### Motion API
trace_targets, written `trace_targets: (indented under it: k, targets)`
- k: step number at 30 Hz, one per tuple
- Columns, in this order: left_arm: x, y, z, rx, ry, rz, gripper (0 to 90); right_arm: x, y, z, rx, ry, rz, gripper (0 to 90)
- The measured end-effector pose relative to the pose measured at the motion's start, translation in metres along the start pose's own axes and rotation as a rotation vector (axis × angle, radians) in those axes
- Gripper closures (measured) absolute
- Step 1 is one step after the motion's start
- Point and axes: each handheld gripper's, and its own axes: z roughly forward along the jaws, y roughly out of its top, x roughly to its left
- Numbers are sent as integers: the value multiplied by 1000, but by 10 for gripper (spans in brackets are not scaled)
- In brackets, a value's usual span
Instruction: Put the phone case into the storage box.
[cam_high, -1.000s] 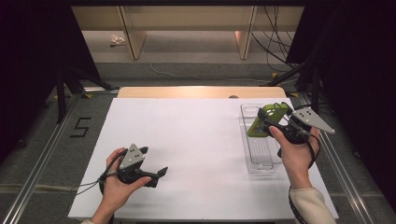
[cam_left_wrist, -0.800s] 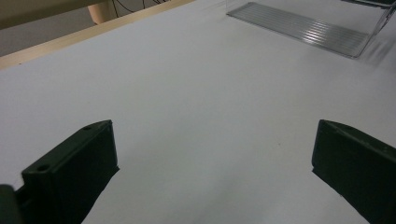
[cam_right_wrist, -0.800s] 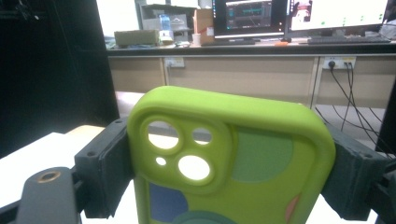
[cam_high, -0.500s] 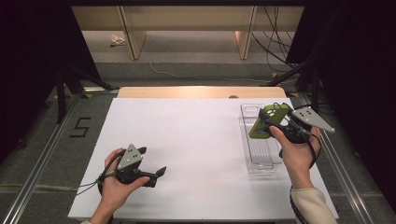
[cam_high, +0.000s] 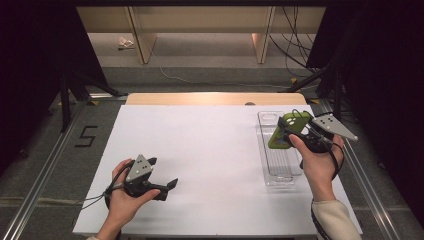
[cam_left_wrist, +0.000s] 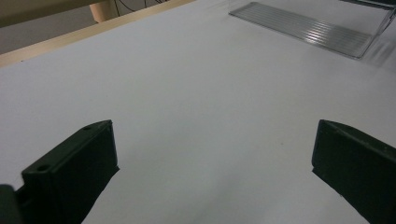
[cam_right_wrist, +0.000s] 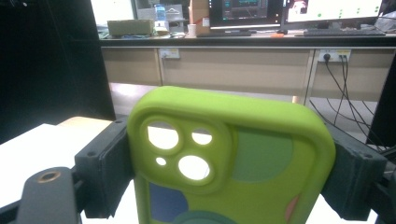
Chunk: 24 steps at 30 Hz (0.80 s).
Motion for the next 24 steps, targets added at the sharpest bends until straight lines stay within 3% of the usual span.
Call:
trace_targets:
  k: [24]
  targets:
    - [1,0,0,-3,5,-3,0,-3,3,9,0,-18,-18,170]
